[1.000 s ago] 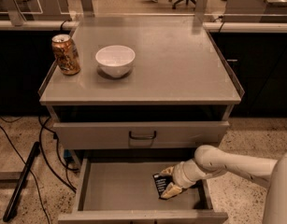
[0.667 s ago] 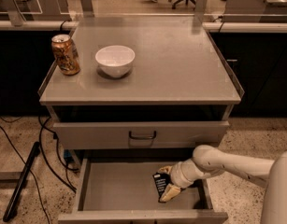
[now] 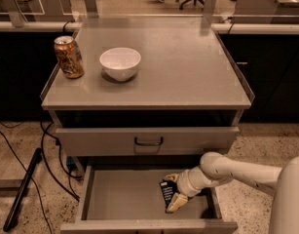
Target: Pick rxbar blueberry from middle drawer and place on counter
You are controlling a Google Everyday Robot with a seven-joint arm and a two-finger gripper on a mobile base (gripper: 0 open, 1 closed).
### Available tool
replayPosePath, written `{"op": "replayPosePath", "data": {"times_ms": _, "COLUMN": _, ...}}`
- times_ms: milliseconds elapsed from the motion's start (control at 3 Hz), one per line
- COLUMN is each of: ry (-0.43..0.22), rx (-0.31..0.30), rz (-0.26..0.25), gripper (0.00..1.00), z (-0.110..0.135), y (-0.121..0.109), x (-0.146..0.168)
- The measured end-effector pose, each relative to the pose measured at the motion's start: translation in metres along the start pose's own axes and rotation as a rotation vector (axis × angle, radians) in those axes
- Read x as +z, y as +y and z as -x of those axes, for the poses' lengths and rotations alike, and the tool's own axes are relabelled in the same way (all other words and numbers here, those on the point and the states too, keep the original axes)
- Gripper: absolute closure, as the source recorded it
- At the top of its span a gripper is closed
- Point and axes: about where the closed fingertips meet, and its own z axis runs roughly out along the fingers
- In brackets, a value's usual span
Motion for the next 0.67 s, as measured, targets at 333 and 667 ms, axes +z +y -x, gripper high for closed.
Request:
{"op": "replayPosePath", "data": {"times_ms": 333, "ry": 0.020, "rx": -0.010, "rz": -0.007, "gripper": 0.26, "z": -0.0034, "y": -0.0014, "x": 0.0047}}
{"op": "replayPosePath", "data": {"times_ms": 667, "ry": 0.046, "rx": -0.022, "rz": -0.016, "gripper": 0.28, "z": -0.0065, "y": -0.0021, "x": 0.0084}}
